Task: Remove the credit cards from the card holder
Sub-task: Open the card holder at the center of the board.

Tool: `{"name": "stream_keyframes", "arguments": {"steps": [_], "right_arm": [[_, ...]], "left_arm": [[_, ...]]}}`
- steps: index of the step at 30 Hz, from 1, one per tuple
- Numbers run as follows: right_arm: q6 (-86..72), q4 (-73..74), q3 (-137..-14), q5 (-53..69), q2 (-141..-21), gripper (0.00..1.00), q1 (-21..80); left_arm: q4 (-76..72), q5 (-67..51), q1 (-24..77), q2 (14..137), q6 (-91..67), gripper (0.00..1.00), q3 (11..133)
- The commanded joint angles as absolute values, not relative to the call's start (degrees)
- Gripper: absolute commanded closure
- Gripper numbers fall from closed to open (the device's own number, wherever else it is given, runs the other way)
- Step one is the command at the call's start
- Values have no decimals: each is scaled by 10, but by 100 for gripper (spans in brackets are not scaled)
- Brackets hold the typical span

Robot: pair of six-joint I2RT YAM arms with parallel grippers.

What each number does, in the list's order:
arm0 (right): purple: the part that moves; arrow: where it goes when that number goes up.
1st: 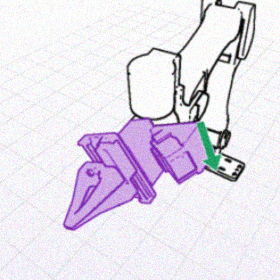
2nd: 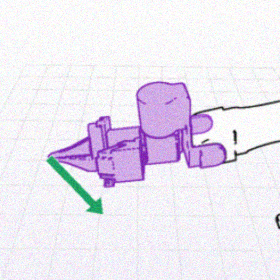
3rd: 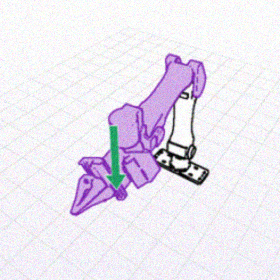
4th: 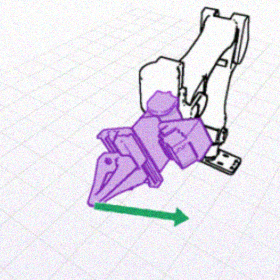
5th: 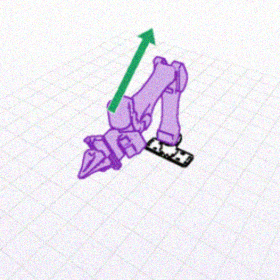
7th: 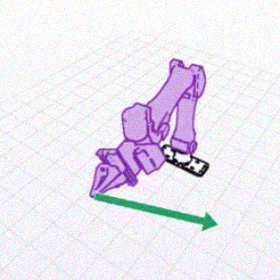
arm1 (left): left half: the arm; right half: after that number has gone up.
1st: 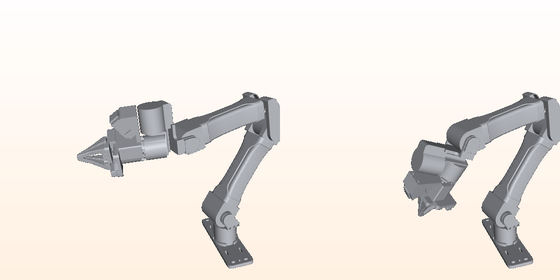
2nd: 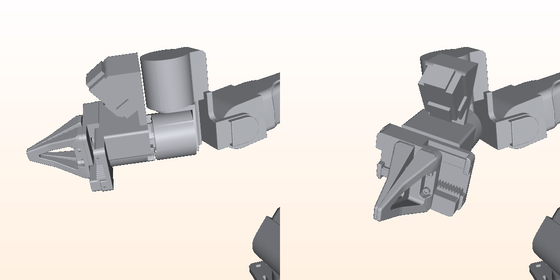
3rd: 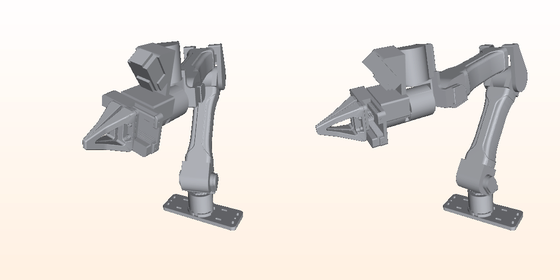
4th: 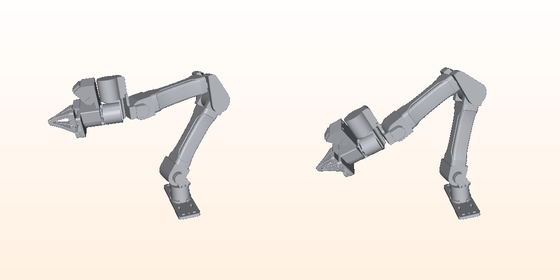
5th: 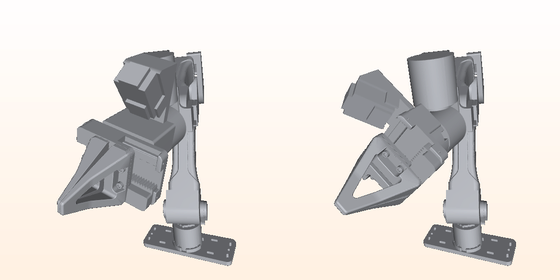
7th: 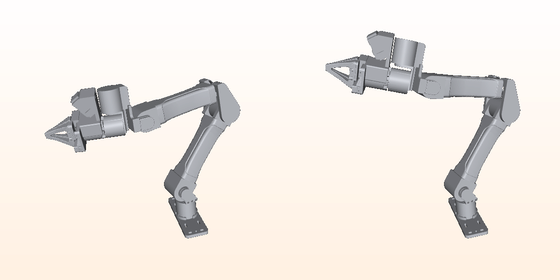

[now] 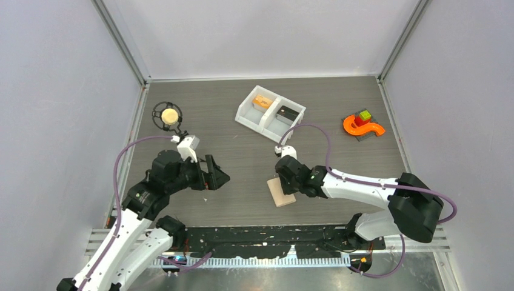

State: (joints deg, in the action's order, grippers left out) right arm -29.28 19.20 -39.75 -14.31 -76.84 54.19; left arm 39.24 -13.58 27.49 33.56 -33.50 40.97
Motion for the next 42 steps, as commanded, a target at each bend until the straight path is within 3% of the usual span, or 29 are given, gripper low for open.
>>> {"name": "stream_keyframes", "arguments": {"steps": [1, 10, 26, 33, 42], "right_arm": [[-292, 118, -407, -93, -749, 95, 572], [-374, 14, -374, -28, -736, 95, 583], [-438, -77, -314, -8, -690, 95, 584], [-441, -78, -308, -8, -686, 95, 584], [-448, -74, -295, -14, -666, 95, 576]], "left_arm": [[360, -191, 278, 348, -325, 7, 404], [263, -204, 301, 353, -394, 16, 319], [5, -193, 394, 525, -471, 16, 226], [-52, -204, 399, 594, -475, 25, 221], [-48, -203, 401, 644, -460, 53, 222]]}}
